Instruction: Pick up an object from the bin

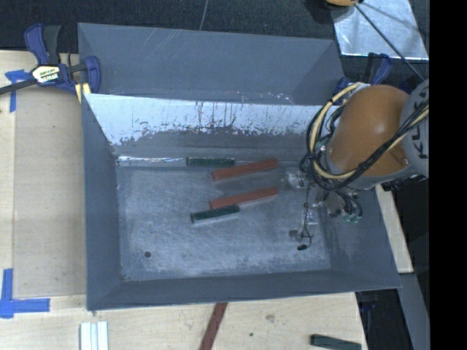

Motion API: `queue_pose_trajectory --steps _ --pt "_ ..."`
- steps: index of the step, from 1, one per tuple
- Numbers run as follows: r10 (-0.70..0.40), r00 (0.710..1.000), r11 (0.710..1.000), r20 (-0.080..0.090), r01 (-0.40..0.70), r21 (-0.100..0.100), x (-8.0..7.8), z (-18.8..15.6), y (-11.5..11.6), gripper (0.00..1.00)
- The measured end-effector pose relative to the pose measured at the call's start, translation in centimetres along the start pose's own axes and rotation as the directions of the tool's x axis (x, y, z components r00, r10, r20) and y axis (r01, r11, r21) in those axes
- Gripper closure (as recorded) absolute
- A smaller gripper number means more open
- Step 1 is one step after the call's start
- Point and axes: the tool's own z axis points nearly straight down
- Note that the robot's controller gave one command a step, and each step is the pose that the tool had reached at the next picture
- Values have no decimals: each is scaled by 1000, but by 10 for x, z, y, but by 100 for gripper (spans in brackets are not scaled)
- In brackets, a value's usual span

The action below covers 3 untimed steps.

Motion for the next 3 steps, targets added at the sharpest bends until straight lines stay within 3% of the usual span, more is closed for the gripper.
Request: queue_pose_trajectory --steps 1,2,3 --pt "-119 993 993 7 119 2 -42 43 49 0" --pt "-19 1000 1000 -1 19 -1 -43 32 57 0" --pt "-135 991 991 0 135 0 -44 26 67 0"
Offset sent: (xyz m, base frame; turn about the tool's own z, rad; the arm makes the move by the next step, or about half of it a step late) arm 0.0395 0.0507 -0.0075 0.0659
